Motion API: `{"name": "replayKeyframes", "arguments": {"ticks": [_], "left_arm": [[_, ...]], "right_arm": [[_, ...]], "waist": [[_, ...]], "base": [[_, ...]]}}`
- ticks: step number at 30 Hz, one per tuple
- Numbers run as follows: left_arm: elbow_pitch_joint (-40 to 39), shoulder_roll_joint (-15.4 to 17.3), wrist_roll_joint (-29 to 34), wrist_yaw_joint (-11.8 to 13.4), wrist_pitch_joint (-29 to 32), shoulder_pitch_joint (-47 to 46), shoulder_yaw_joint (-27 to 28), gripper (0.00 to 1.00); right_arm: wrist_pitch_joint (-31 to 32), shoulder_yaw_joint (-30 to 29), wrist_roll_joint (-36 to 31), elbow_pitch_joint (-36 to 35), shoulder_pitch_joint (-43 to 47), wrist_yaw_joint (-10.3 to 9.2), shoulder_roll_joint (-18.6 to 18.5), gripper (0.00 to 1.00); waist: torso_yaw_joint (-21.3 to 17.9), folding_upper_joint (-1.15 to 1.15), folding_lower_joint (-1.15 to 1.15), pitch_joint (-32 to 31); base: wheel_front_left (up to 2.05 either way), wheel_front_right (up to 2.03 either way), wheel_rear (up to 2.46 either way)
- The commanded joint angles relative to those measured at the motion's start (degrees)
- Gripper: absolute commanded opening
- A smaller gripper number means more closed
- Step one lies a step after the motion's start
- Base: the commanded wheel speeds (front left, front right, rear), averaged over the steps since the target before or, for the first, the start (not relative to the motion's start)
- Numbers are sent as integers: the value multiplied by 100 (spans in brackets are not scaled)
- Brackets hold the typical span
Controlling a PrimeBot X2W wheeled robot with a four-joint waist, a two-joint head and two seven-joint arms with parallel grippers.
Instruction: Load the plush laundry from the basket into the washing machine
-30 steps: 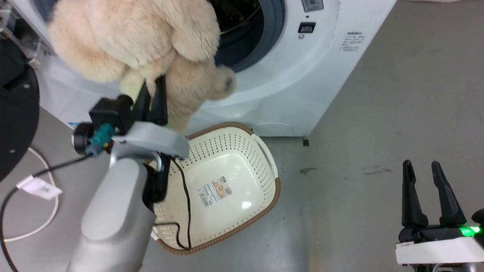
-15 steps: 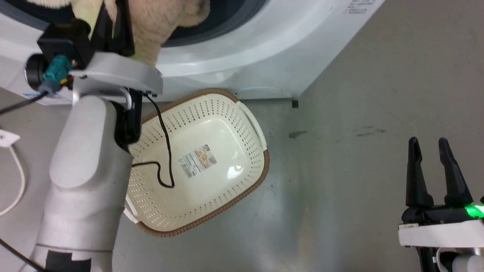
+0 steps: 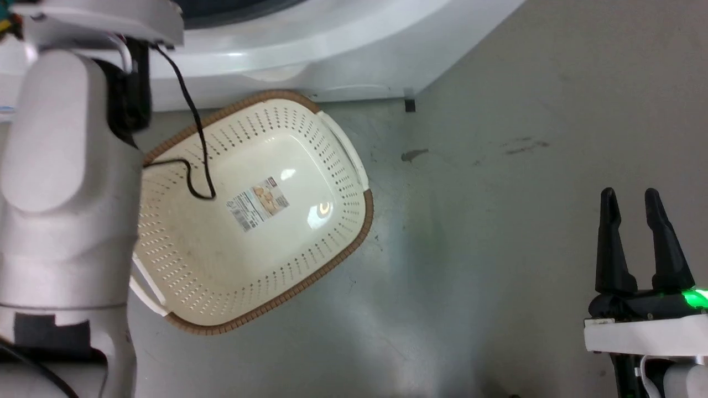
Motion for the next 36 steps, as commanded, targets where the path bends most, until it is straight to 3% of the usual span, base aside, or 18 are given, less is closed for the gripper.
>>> {"name": "replayKeyframes", "arguments": {"ticks": [1,17,36], "left_arm": [[-3,31,42,-12,-39,-191,29,0],[573,474,254,-11,109,-1832,-31,0],[1127,871,382,25,1011,-3195,-192,0]], "right_arm": [[-25,5,33,-33,-56,5,-9,100],[-25,183,224,-76,-134,5,-9,100],[-25,255,442,-218,-29,5,-9,100]], "waist": [[-76,0,-1,128],[-601,0,-1,853],[-903,0,-1,1407]], "base": [[0,0,0],[0,0,0],[0,0,0]]}}
